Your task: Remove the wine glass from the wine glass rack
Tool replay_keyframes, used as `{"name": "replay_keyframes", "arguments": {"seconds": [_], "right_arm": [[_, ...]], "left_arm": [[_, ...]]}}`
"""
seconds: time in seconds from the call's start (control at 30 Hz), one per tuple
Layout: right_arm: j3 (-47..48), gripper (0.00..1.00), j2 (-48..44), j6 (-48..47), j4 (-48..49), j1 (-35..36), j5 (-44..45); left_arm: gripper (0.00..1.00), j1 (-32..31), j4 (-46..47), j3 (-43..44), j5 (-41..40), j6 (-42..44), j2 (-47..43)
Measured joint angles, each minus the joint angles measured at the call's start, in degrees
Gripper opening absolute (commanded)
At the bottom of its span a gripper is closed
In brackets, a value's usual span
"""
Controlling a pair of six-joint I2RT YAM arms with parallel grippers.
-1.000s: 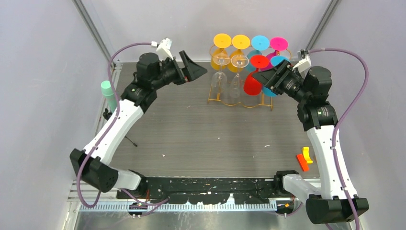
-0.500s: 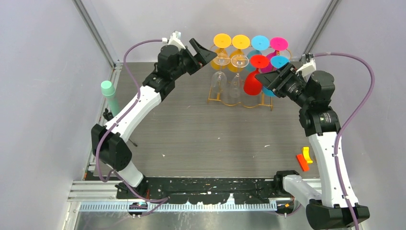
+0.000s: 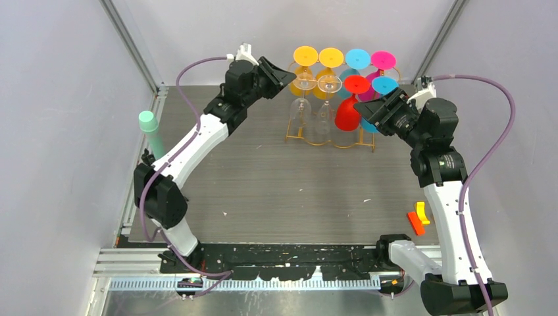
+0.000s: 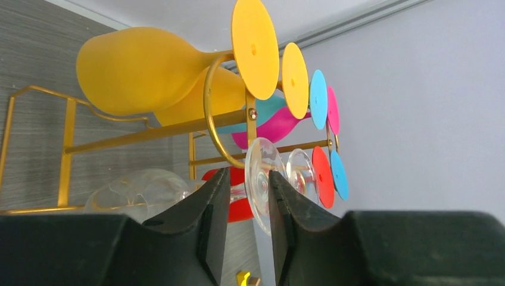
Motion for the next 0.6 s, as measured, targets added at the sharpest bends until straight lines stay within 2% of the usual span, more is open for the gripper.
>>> {"name": "replay_keyframes", "arguments": {"seconds": [0.1, 0.2, 0.4, 0.53, 0.6], "right_arm": [[-0.02, 0.59, 0.0, 0.0, -0.02, 0.0, 0.13], [-0.04, 0.59, 0.0, 0.0, -0.02, 0.0, 0.31], [-0.04, 0.59, 0.0, 0.0, -0.26, 0.0, 0.96], [-0.04, 0.59, 0.0, 0.0, -0.37, 0.0, 1.27], [-0.04, 0.59, 0.0, 0.0, -0.35, 0.0, 1.42]], "left_arm": [[0.28, 0.0, -0.94, 2.27, 0.59, -1.2, 1.92], [0.2, 0.0, -1.18, 3.74, 1.38, -2.21, 3.56], [0.14, 0.0, -1.86, 5.29, 3.52, -4.02, 5.05], [0.0, 0.0, -1.86, 5.42, 4.74, -4.98, 5.25], [0.0, 0.02, -1.6, 5.49, 5.42, -5.88, 5.25]]}}
